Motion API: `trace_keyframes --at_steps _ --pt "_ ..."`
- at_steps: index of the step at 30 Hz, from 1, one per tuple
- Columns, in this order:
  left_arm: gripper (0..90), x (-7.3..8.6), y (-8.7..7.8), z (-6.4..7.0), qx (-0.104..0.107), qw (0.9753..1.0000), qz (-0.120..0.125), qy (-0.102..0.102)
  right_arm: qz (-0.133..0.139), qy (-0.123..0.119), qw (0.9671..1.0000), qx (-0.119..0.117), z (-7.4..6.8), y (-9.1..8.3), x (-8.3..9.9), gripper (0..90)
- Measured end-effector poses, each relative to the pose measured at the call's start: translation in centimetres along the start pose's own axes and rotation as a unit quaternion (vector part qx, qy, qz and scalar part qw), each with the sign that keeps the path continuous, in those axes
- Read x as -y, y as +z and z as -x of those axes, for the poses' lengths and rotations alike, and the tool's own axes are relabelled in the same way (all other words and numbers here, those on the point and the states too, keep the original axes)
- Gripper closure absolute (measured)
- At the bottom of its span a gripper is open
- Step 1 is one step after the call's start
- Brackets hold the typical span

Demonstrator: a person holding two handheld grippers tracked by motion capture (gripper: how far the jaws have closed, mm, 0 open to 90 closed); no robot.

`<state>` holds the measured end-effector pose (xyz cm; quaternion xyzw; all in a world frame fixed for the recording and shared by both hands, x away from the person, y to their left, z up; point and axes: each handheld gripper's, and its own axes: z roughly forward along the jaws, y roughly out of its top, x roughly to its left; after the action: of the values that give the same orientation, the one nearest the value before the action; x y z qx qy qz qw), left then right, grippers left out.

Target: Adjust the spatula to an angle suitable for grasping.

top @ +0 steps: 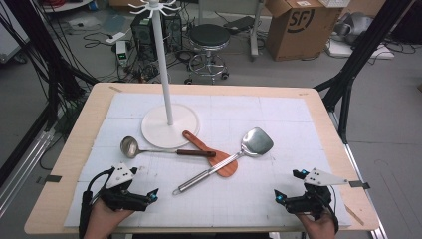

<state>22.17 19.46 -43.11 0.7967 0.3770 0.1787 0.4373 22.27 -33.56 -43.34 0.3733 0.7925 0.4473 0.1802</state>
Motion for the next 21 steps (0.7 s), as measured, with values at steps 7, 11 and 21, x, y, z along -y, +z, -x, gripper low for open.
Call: trace_keyframes --at_steps 7,11,21 --pt "1.6 -0.1 0.21 0.11 0.002 1.0 0.001 0.0 0.001 0.002 1.0 -0.001 0.26 0.02 0.09 0.5" --pt "1.6 -0.1 0.27 0.15 0.003 1.0 0.001 0.002 0.002 0.004 1.0 -0.002 0.39 0.01 0.15 0.5" --pt "1.7 -0.04 0.14 0.25 0.007 1.0 0.003 0.001 0.004 0.003 1.0 0.0 0.27 0.05 0.0 0.5"
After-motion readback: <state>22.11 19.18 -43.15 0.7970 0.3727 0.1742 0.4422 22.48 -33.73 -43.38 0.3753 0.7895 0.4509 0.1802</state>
